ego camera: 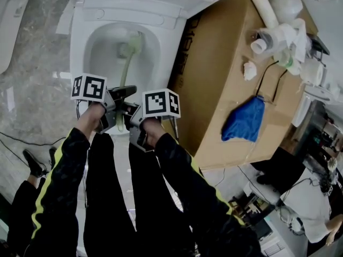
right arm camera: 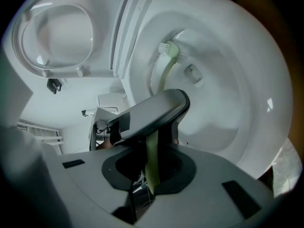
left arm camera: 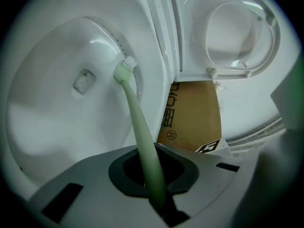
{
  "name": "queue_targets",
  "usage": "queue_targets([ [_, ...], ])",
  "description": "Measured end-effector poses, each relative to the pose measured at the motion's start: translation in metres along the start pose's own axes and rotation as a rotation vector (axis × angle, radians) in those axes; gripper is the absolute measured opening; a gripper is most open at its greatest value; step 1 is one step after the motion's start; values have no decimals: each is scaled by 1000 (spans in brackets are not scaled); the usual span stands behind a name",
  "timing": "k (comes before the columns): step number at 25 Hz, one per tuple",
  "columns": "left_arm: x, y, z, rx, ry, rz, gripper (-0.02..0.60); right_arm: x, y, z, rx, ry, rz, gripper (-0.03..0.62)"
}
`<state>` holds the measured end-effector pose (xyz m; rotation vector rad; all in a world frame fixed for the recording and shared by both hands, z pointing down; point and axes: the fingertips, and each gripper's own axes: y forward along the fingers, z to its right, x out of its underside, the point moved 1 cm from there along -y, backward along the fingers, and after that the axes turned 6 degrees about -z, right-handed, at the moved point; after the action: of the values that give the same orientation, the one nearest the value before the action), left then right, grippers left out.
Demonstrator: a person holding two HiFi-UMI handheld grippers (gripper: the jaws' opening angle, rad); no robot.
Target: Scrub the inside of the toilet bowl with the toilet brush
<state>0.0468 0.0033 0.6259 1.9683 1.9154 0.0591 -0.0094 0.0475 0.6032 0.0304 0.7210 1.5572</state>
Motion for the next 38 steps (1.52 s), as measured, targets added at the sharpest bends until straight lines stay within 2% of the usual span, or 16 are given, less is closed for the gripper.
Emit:
queue_targets([
  [22, 58, 20, -4, 11, -25, -184, 25, 41, -12, 23, 9, 143, 136, 55],
  [38, 107, 11, -9, 2, -67, -287, 25, 84, -6, 27, -6, 249, 170, 55],
])
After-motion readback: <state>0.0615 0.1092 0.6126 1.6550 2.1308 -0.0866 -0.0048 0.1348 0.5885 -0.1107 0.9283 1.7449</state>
